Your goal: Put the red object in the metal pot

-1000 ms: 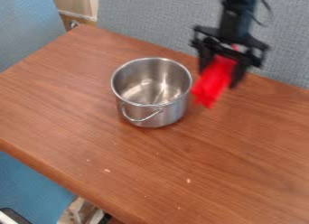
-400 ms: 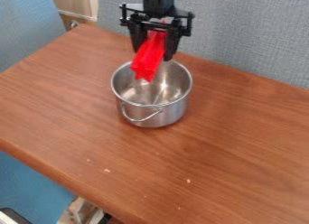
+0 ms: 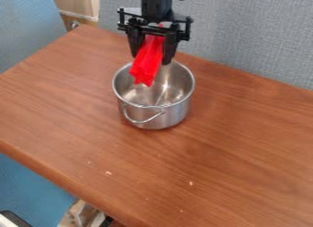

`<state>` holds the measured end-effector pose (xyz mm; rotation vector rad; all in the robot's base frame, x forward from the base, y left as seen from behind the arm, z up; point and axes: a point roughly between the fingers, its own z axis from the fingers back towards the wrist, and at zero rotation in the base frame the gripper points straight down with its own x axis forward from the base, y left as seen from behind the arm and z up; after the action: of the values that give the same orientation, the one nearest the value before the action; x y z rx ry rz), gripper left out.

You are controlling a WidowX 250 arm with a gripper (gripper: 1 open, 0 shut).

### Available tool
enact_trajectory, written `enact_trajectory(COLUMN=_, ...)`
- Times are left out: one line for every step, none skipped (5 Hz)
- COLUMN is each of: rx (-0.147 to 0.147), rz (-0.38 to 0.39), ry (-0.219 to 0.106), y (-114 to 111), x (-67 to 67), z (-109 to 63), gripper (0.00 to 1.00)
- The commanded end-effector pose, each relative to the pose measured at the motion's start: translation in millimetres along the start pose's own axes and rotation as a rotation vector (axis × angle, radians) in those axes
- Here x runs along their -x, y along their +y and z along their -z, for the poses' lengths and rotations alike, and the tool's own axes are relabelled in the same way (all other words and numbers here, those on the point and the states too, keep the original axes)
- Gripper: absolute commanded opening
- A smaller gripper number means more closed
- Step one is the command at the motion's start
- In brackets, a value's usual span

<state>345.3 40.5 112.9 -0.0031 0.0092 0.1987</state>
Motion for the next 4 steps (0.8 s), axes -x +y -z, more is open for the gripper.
enact_trajectory(rx=-0.003, rz=-0.021, ry=-0.077, y=4.3, x=-0.9, z=-21.8, gripper=0.0)
enact_trajectory(rx=-0.007, rz=-0.035, ry=-0.074, y=4.3, x=-2.0, z=-17.6, gripper=0.0)
enact_trajectory(rx=-0.012, rz=-0.048, ry=-0.072, y=4.2, x=-3.1, z=-13.4, gripper=0.0)
enact_trajectory(rx=-0.016, rz=-0.061, ry=-0.07, y=4.0, x=-4.2, z=-9.4, gripper=0.0)
